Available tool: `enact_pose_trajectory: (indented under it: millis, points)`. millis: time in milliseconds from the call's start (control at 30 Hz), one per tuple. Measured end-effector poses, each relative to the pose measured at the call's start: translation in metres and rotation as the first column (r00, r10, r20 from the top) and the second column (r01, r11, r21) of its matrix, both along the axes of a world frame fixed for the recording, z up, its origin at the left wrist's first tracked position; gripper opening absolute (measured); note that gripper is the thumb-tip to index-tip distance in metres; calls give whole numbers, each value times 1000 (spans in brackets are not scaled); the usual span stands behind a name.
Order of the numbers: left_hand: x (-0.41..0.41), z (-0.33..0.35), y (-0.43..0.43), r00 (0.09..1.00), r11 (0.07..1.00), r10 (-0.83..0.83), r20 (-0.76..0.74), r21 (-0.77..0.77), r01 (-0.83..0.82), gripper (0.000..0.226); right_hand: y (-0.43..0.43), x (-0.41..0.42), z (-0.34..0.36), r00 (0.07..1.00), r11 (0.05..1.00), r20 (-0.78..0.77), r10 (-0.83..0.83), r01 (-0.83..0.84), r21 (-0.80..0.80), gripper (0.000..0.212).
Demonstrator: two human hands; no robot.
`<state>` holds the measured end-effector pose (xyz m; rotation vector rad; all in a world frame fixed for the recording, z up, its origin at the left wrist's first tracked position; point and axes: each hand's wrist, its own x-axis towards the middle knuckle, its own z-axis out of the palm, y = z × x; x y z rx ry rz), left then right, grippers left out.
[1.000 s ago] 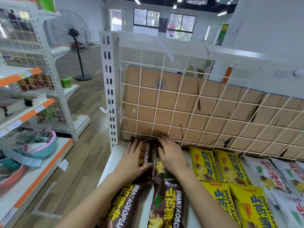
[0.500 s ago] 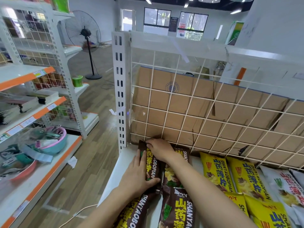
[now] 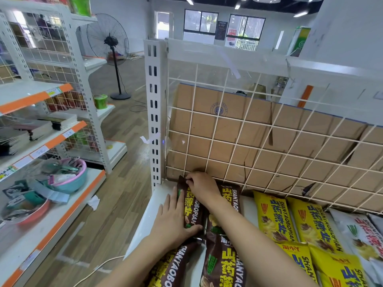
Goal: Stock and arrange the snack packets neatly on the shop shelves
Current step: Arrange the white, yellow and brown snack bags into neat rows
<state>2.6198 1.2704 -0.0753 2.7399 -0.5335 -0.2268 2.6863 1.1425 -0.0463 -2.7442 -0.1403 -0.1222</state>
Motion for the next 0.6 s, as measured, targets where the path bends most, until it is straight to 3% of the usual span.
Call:
enact_pose_trajectory:
  millis: [133, 200, 367, 600]
  points:
    - [9, 3, 4, 984, 992, -127, 121, 3, 128, 105, -15, -22, 10, 990, 996, 118, -72, 65, 66, 28]
    - [17, 3, 2, 969, 981, -192, 157, 46, 187, 101, -27, -37, 11, 981, 991, 140, -133, 134, 5, 28]
    - [36, 4, -6, 964, 972, -228, 135, 90, 218, 105, -45, -64, 0, 971, 951, -51, -234, 218, -218, 51]
    - [51, 8, -11, 977, 974, -214, 22, 80, 211, 112, -49, -72, -12, 959, 967, -164, -231, 209, -142, 69]
